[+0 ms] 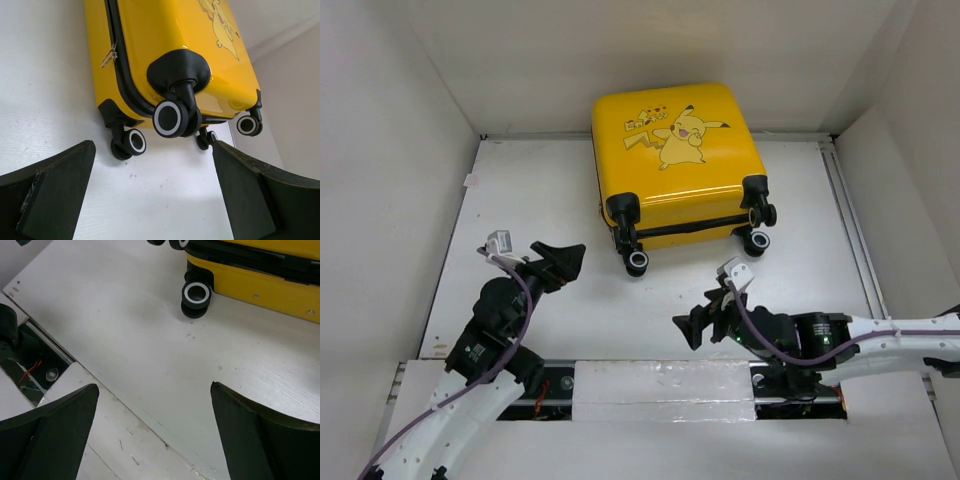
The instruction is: Pack the luggage
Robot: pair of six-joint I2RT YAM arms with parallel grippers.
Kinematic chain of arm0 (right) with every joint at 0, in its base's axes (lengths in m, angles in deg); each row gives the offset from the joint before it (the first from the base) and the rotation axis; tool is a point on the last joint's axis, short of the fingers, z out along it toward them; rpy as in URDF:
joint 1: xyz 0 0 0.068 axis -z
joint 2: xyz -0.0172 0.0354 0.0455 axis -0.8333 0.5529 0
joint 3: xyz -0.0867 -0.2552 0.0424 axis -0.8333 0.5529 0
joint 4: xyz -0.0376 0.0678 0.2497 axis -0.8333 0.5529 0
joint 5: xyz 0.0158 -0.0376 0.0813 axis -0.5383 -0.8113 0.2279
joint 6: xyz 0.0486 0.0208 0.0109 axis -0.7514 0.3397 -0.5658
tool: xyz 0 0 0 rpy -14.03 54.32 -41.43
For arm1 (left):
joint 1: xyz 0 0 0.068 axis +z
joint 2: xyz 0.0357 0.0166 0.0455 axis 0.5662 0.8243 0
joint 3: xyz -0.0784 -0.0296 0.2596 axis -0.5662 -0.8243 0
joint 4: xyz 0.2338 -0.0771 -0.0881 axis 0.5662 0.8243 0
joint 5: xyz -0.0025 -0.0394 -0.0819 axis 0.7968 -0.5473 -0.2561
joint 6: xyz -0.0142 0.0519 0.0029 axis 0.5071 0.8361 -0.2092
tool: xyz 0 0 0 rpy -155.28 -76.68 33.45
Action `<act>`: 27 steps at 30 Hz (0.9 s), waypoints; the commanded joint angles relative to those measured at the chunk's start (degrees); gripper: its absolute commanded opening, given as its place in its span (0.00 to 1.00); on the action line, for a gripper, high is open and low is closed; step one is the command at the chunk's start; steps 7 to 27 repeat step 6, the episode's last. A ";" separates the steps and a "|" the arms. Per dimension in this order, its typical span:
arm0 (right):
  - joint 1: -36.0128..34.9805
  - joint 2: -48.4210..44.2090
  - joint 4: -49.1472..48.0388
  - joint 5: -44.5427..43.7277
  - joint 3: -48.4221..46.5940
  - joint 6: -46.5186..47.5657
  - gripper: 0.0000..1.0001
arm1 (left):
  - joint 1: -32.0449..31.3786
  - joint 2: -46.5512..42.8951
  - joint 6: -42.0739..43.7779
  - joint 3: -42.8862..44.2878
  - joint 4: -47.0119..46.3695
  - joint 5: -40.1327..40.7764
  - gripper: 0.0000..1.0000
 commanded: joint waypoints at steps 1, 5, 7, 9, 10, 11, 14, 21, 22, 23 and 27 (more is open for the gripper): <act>-0.35 0.74 -7.69 -2.00 -0.28 3.23 1.00 | -0.22 1.65 -0.20 -0.91 -6.23 0.77 0.99; 3.50 2.84 -13.35 0.98 2.80 4.56 1.00 | -0.22 4.63 -0.20 -2.75 -10.52 3.14 0.99; 6.21 2.84 -13.88 2.73 3.41 5.08 1.00 | -0.22 5.51 -0.20 -2.76 -12.53 3.15 0.99; 6.21 2.84 -13.88 2.73 3.41 5.08 1.00 | -0.22 5.51 -0.20 -2.76 -12.53 3.15 0.99; 6.21 2.84 -13.88 2.73 3.41 5.08 1.00 | -0.22 5.51 -0.20 -2.76 -12.53 3.15 0.99; 6.21 2.84 -13.88 2.73 3.41 5.08 1.00 | -0.22 5.51 -0.20 -2.76 -12.53 3.15 0.99; 6.21 2.84 -13.88 2.73 3.41 5.08 1.00 | -0.22 5.51 -0.20 -2.76 -12.53 3.15 0.99; 6.21 2.84 -13.88 2.73 3.41 5.08 1.00 | -0.22 5.51 -0.20 -2.76 -12.53 3.15 0.99; 6.21 2.84 -13.88 2.73 3.41 5.08 1.00 | -0.22 5.51 -0.20 -2.76 -12.53 3.15 0.99; 6.21 2.84 -13.88 2.73 3.41 5.08 1.00 | -0.22 5.51 -0.20 -2.76 -12.53 3.15 0.99; 6.21 2.84 -13.88 2.73 3.41 5.08 1.00 | -0.22 5.51 -0.20 -2.76 -12.53 3.15 0.99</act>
